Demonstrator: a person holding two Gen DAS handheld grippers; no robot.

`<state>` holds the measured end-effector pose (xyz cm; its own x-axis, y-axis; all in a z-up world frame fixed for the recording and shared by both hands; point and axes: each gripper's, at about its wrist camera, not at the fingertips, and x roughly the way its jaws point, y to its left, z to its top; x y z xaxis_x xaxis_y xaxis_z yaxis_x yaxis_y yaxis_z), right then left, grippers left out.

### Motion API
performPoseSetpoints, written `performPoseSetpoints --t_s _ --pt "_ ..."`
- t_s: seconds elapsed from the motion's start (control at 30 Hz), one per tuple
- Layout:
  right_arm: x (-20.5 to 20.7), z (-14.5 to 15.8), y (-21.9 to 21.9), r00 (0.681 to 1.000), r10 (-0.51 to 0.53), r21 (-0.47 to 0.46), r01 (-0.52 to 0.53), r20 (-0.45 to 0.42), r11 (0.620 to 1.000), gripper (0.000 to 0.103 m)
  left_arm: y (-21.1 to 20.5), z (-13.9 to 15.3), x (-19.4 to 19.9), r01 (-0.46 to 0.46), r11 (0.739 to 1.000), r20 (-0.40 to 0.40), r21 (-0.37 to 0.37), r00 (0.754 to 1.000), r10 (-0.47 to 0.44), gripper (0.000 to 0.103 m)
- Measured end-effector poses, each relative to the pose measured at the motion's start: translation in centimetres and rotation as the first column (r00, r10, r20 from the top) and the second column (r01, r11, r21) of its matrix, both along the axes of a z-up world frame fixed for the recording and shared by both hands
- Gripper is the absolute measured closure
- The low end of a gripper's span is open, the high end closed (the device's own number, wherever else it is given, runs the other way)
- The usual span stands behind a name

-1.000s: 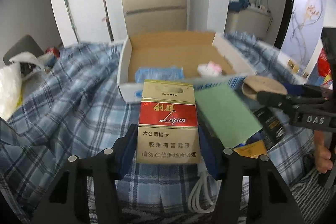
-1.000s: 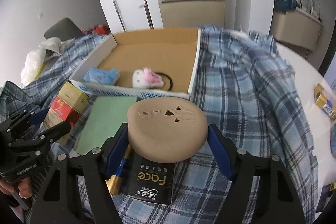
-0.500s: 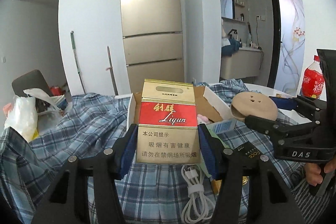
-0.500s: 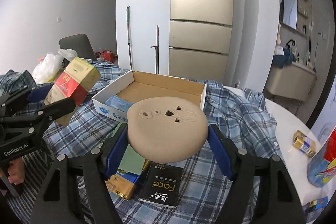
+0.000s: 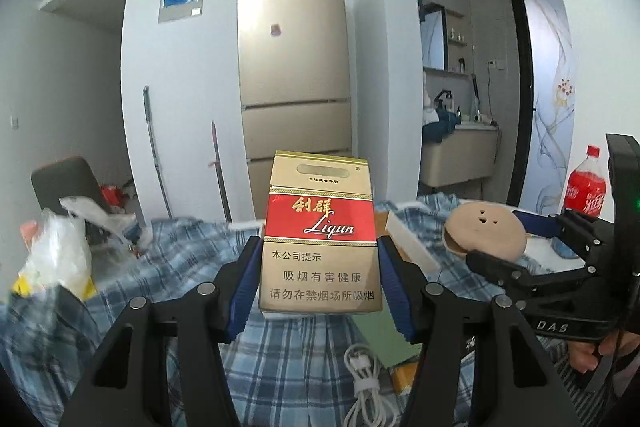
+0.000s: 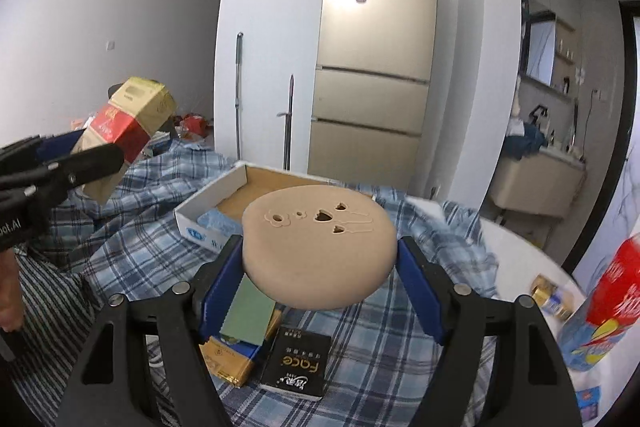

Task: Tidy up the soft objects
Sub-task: 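Lift the Liqun pack with the left gripper while the right gripper carries the puff over the box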

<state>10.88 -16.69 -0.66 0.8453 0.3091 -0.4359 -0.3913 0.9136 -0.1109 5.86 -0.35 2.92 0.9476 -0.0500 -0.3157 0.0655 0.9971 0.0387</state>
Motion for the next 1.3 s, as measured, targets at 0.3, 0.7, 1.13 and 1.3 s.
performPoseSetpoints --t_s 0.3,0.7,1.13,1.3 --pt "3.1 6.7 -0.1 0.994 -0.096 0.088 0.091 0.056 0.992 0.028 -2.0 5.6 0.7 0.01 0.999 0.083 0.033 0.997 -0.012 0.044" --pt "11.8 10.0 2.2 0.973 -0.218 0.053 0.215 0.075 0.975 0.028 -2.2 9.0 6.7 -0.001 1.0 0.082 -0.019 0.997 0.003 0.044" --pt "19.7 3.6 2.6 0.948 -0.298 0.059 0.306 -0.107 0.95 0.029 0.0 5.2 13.1 -0.037 0.999 -0.018 -0.038 0.999 0.036 0.044" --pt "18.8 0.6 2.5 0.959 -0.236 0.075 0.25 -0.158 0.965 0.029 1.3 1.8 16.5 -0.04 0.997 -0.098 -0.059 0.995 0.034 0.044"
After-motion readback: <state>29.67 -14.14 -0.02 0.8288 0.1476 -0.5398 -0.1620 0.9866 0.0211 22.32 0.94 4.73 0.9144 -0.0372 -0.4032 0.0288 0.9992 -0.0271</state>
